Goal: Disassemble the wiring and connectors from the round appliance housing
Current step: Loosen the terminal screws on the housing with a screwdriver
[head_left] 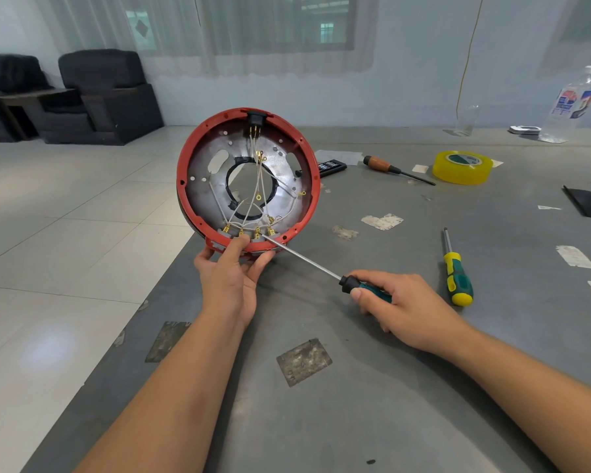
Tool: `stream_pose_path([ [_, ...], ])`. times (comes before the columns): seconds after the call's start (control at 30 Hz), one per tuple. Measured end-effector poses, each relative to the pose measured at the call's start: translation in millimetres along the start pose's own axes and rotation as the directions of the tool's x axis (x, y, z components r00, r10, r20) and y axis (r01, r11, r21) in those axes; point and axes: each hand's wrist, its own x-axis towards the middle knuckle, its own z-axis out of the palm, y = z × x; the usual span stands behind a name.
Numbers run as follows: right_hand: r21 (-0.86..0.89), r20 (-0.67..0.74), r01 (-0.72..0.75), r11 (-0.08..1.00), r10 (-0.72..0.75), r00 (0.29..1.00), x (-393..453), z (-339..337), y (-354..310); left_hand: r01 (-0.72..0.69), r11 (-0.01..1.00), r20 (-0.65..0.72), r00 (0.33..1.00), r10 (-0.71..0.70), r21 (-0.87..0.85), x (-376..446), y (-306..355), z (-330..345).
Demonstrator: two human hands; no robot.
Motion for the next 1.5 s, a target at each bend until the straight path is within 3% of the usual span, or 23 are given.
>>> stream_pose_path([
  [0.23, -0.013, 0.040, -0.019, 1.000, 0.020, 0.999, 0, -2, -1, 0.010, 1.000, -0.015, 1.000, -0.010, -0.023, 3, -3, -1],
  [0.4, 0.009, 0.024, -0.021, 1.000, 0.021, 0.999, -1, -5, -2, 0.003, 1.000, 0.065, 0.998, -0.001, -0.028, 6, -1, -5],
  [0.77, -0.100, -0.124, 0.123, 0.987, -0.135, 0.983, -4, -17, 5, 0.069, 0.996, 0.108, 0.992, -0.063, -0.056, 6, 4, -9],
  [1.13, -0.111, -0.099, 0.122, 0.986, -0.134, 0.986, -2, -15, 4, 0.065, 0.995, 0.172, 0.982, -0.077, 0.074, 7, 1, -9],
  [1.33, -0.115, -0.060, 0.126, 0.985, -0.134, 0.989, -2, -18, 1, 0.107, 0.991, 0.100, 0.988, -0.115, 0.085, 2, 3, -8],
  [1.5, -0.086, -0.070, 0.099, 0.991, -0.105, 0.992, -1, -19, 6, 0.055, 0.980, 0.056, 0.996, -0.067, 0.189, 5, 6, -9],
])
